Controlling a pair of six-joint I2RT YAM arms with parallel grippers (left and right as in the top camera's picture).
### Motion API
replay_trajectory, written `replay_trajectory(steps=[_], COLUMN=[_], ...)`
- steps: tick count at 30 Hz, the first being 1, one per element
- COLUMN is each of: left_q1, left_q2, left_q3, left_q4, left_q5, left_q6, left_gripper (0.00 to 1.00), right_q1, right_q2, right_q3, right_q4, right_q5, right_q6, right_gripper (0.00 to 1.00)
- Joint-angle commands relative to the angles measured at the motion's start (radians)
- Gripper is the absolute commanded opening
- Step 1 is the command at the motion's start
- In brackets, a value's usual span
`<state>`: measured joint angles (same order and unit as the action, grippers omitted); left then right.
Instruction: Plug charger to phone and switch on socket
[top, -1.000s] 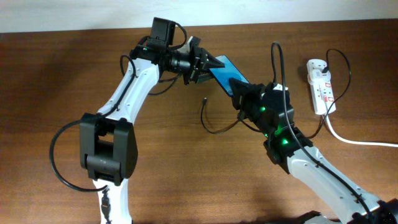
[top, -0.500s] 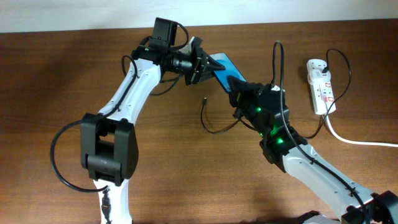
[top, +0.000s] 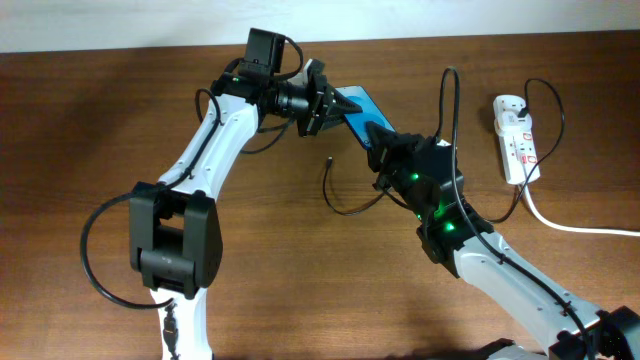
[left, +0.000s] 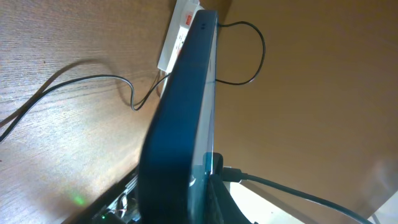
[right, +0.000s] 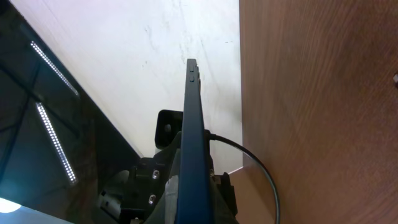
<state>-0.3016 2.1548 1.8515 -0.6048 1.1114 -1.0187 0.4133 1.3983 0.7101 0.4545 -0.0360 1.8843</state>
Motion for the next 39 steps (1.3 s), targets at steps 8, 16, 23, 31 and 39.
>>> replay_trajectory(steps=[8,16,23,31,39], left_q1=[-0.027,-0.039,-0.059,-0.059,-0.057], left_q2=[0.005,0.005,0.005,0.005,0.005], left_q3=[0.005,0.005,0.005,0.005,0.005], left_q4=[0.003,0.006,0.014,0.014,0.014], left_q5=[-0.027,-0.027,-0.027,-0.035,-0.034], left_q6=[-0.069,-0.14,-0.148,-0.148,-0.146], left_gripper=[0.09,0.08,0.15,0.26,0.04], right_q1=[0.045,0.046,0.072,0.079,0.076], right_q2=[0.005,0.005,0.005,0.005,0.005], right_q3=[0.02,0.021,0.021,0.022,0.022], right_q4=[0.034,0.036,0.037,0.041,0.04], right_q5=[-0.029,-0.031,-0.011,-0.011,0.011], right_q6=[-0.069,-0.069,-0.069,-0.072,-0.072], right_gripper=[0.04,0.04,0.04,0.04,0.04])
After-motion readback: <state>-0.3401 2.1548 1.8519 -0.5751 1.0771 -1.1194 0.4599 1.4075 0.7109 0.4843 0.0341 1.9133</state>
